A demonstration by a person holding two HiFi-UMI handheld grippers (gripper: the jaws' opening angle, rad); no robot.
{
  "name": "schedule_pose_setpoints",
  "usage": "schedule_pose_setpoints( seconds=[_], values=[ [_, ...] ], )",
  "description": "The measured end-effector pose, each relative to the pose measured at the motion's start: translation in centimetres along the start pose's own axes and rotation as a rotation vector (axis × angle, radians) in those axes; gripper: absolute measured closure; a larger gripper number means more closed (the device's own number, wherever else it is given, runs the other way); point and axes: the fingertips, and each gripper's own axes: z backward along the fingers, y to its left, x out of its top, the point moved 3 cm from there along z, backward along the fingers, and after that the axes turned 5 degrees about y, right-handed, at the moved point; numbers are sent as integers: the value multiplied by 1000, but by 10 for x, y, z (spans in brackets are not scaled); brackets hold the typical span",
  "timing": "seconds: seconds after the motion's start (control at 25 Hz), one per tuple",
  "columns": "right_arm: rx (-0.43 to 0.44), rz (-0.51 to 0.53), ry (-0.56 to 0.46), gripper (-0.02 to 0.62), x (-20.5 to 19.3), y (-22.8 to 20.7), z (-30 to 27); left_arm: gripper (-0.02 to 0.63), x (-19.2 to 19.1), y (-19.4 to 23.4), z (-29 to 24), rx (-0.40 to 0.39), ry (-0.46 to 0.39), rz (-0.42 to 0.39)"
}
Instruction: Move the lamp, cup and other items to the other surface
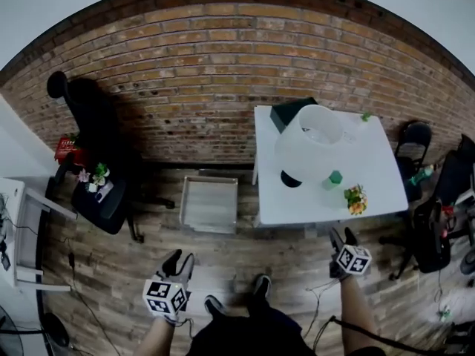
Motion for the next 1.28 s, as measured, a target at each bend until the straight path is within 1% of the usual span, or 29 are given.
schedule_pose_setpoints(
  seconds=[0.12,0.2,0.32,0.44,0.56,0.64,0.68,0.8,0.84,0.88,0.96,1.08,1.16,1.28],
  values=[
    [71,8,-114,359,37,66,38,463,10,30,31,16,-51,6],
    [135,26,-177,404,53,108,53,465,16,52,51,26,-81,9],
    [204,63,-236,456,66,165,61,469,22,81,74,26,-123,21],
    [258,97,-285,508,79,237,74,479,32,98,93,15,-167,21],
    [315,148,-312,589,89,311,89,483,47,104,111,8,-210,6],
    [343,212,-316,589,95,355,99,486,61,104,123,12,-241,-14],
    [353,263,-319,589,97,376,104,488,69,104,129,19,-257,-28],
    [380,459,-360,591,105,432,115,495,92,98,144,54,-309,-85],
    [391,504,-381,591,108,445,119,500,98,95,147,68,-322,-110],
    [404,525,-397,591,111,454,122,505,103,89,150,78,-331,-133],
    [437,511,-416,591,115,463,126,509,111,75,152,86,-336,-179],
    [499,462,-416,591,115,468,121,512,118,53,150,96,-308,-257],
    [533,460,-409,591,109,472,121,512,119,42,148,97,-310,-272],
    [557,499,-385,591,99,476,123,514,122,29,143,97,-313,-257]
  ],
)
